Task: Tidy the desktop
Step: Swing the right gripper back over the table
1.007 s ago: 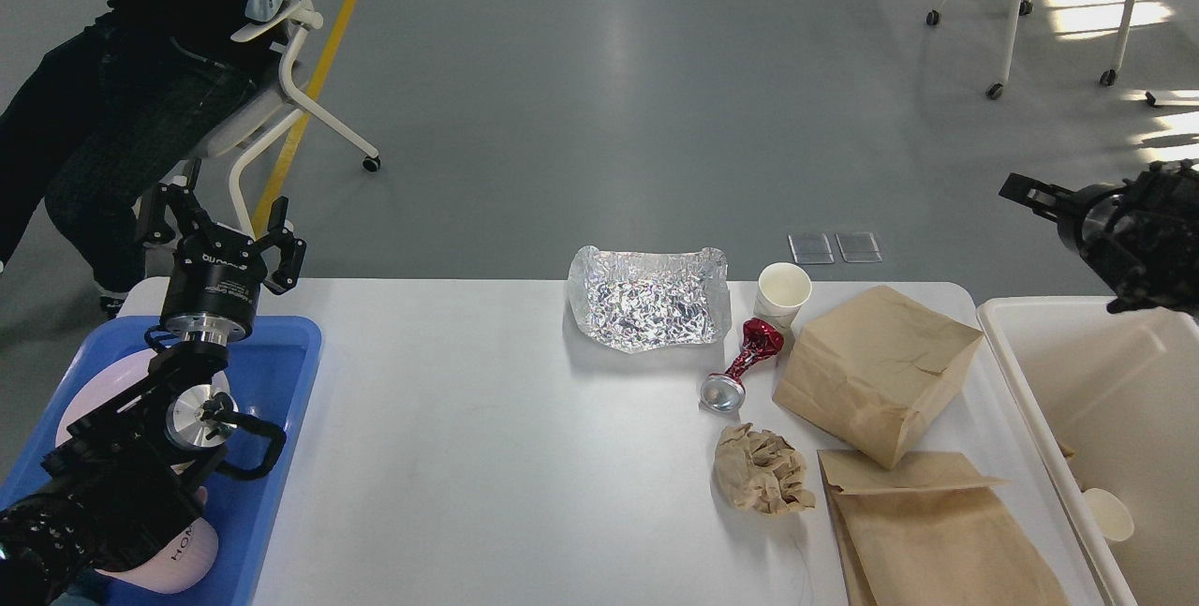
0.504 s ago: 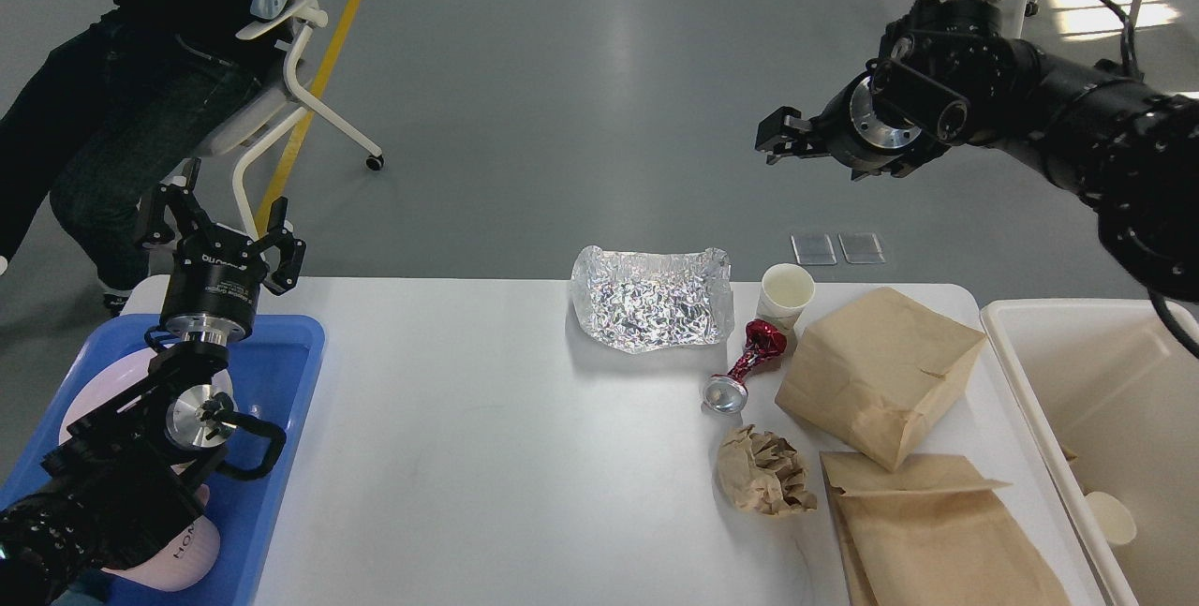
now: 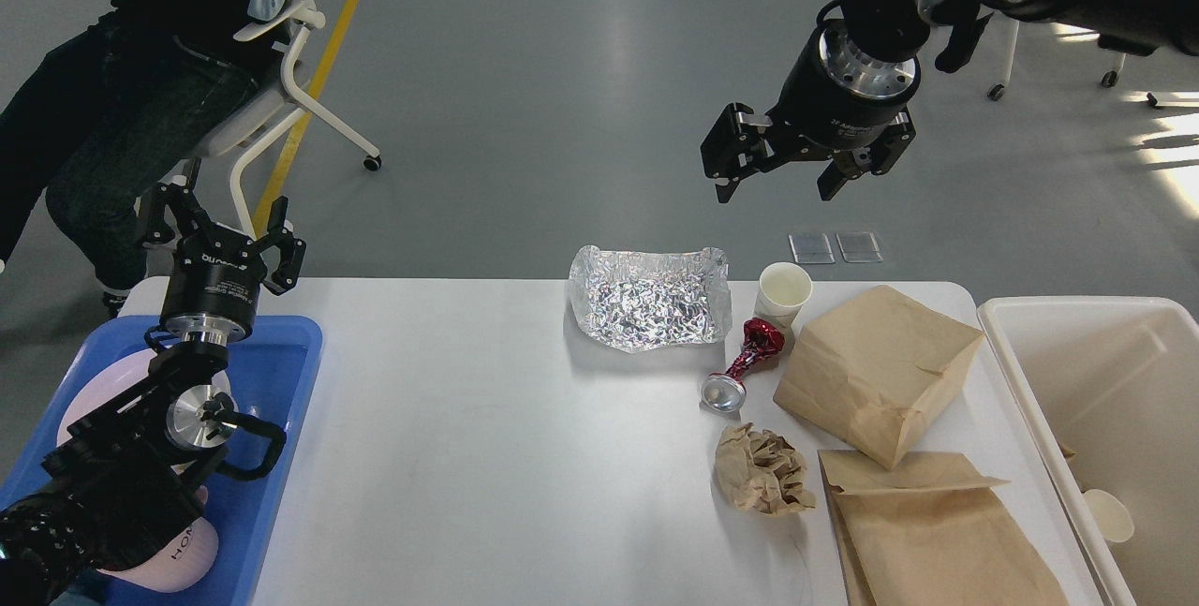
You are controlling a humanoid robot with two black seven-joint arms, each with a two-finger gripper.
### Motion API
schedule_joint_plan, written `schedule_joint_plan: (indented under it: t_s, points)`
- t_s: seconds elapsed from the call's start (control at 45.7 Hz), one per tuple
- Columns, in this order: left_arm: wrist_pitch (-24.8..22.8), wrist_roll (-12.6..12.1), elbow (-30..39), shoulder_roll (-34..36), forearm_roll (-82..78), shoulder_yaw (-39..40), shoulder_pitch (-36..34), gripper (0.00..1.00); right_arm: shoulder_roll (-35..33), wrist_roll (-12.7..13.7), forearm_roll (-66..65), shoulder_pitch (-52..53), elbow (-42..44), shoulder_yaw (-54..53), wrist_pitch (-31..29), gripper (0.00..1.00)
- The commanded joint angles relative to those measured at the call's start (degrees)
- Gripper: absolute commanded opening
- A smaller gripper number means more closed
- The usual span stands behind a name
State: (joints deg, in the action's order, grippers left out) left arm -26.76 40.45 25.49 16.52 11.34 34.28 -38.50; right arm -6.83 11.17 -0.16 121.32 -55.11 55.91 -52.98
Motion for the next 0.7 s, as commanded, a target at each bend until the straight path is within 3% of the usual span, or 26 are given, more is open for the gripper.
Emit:
schedule_joint_plan:
  t_s: [0.0,0.197,0.438,0.569,0.679]
  points:
    - [-0.04,-0.02,0.00,0.00,0.00,0.00,0.00,0.97,-2.48,0.00,0.07,5.32,-4.47,-0.54,-2.02,1.00]
    - [-0.04,-0.02,0.00,0.00,0.09,0.00,0.00,0.97,-2.66,0.08,-0.02,4.37,-4.22,-0.37,-1.33,1.00]
    - [-0.05,-0.02,0.00,0.00,0.00,0.00,0.00,0.97,-2.22,0.08,0.07,-11.79,5.88,-1.25,3.76,1.00]
    - [-0.05,-0.02,0.00,0.00,0.00,0.00,0.00,0.97,-2.22,0.08,0.07,-22.70,11.95,-1.33,10.17,1.00]
    - [0.04,-0.02,0.00,0.00,0.00,0.00,0.00,0.97,-2.22,0.17,-0.02,-29.64,13.54,-1.25,19.74,1.00]
